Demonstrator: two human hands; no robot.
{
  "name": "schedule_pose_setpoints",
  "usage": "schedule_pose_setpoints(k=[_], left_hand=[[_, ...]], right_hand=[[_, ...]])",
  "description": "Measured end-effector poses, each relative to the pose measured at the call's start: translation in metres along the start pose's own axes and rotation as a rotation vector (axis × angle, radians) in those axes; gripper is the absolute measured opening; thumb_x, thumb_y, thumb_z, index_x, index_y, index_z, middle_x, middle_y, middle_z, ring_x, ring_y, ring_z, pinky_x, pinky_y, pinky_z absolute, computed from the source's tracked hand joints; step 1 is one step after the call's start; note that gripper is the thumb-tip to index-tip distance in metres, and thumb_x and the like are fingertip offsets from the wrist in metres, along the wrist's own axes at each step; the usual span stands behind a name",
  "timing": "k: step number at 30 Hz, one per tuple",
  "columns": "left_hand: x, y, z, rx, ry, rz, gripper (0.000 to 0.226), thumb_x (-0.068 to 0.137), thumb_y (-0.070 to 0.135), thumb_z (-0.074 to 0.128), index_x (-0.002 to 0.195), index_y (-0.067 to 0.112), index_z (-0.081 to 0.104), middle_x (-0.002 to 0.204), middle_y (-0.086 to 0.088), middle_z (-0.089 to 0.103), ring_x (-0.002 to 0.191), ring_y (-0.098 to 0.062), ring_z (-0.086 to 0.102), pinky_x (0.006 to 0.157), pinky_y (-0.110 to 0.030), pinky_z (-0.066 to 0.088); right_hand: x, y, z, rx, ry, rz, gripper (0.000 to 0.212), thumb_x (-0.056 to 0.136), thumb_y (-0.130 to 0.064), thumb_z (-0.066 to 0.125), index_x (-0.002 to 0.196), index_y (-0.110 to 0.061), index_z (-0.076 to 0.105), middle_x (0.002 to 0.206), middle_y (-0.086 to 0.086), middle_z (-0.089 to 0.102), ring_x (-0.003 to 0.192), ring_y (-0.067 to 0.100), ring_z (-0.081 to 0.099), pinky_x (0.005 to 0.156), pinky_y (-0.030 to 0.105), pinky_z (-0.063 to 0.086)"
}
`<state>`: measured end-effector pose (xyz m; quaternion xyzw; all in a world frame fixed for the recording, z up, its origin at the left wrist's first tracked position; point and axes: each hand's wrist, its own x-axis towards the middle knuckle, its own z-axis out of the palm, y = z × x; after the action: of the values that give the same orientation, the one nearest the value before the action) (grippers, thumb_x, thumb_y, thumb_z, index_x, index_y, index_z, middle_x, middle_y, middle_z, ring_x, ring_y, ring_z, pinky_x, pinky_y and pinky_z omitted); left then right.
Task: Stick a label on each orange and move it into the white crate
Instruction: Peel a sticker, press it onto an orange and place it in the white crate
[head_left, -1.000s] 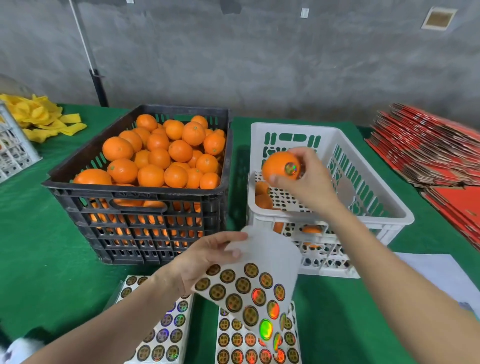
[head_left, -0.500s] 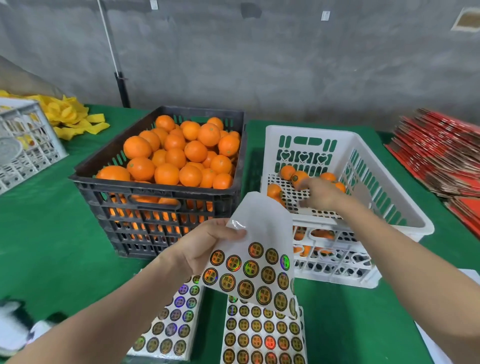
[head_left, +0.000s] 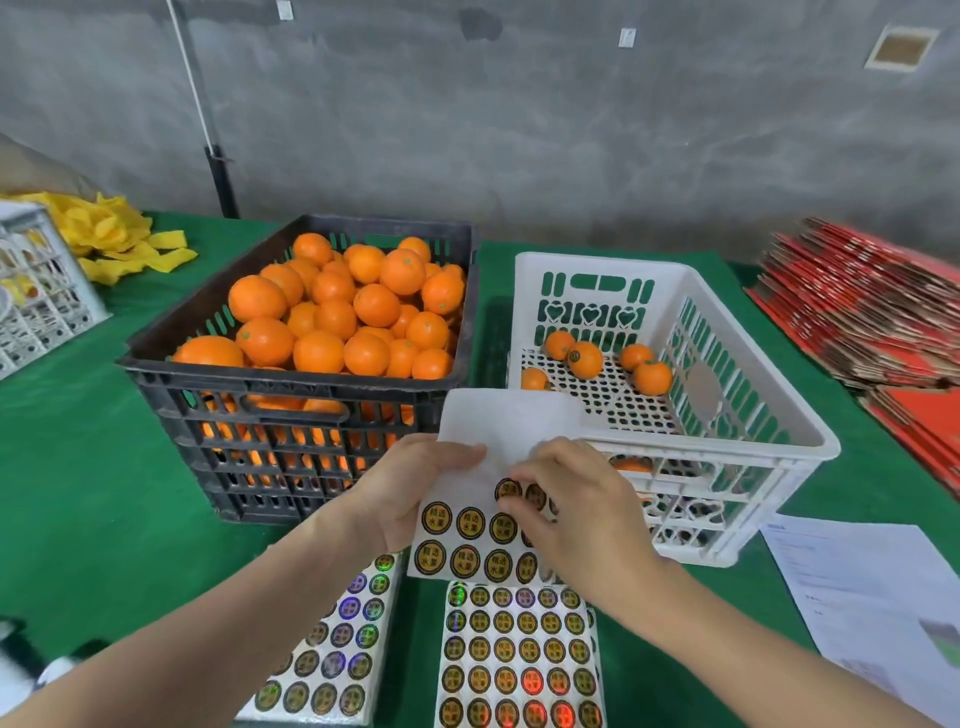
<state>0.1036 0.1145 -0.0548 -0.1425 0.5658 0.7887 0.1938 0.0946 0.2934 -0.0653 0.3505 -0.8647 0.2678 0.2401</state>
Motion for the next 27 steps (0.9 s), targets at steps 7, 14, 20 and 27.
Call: schedule_pose_setpoints(k=[7,14,20,27], left_hand=[[-0.007,0.001,-0.006,0.069,0.152,0.019,0.033,0.09,0.009,0.059,0.119,-0.008,0.057,0.104,-0.033,0.066,0.084,-0.043,0.066,0.075,-0.051,0.056],[-0.012,0.002,-0.016,0.078,0.132,0.021,0.02,0.092,0.008,0.055,0.108,-0.004,0.061,0.09,-0.026,0.071,0.073,-0.036,0.069,0.064,-0.042,0.059],[-0.019,0.005,-0.027,0.11,-0.04,0.119,0.02,0.092,0.004,0.052,0.11,0.003,0.062,0.102,-0.021,0.071,0.09,-0.035,0.069,0.079,-0.045,0.058],[-0.034,0.027,-0.037,0.355,-0.188,0.247,0.028,0.086,0.026,0.06,0.105,0.005,0.065,0.102,-0.012,0.072,0.09,-0.027,0.069,0.08,-0.033,0.057]], right_hand=[[0.001,-0.006,0.007,0.135,0.044,-0.033,0.006,0.071,-0.009,0.076,0.077,-0.008,0.074,0.072,0.005,0.062,0.066,0.022,0.059,0.061,0.03,0.046],[0.006,-0.015,0.009,0.319,0.021,0.014,0.006,0.075,0.0,0.072,0.075,-0.005,0.069,0.075,0.003,0.061,0.071,0.014,0.056,0.064,0.031,0.046],[0.046,-0.01,-0.015,0.412,-0.081,0.154,0.036,0.083,-0.03,0.062,0.117,-0.032,0.05,0.118,-0.009,0.053,0.114,0.007,0.046,0.094,0.02,0.033],[0.082,-0.006,-0.015,0.586,-0.332,0.323,0.064,0.087,-0.004,0.063,0.135,-0.033,0.033,0.075,0.008,0.063,0.08,0.036,0.061,0.077,0.047,0.049]])
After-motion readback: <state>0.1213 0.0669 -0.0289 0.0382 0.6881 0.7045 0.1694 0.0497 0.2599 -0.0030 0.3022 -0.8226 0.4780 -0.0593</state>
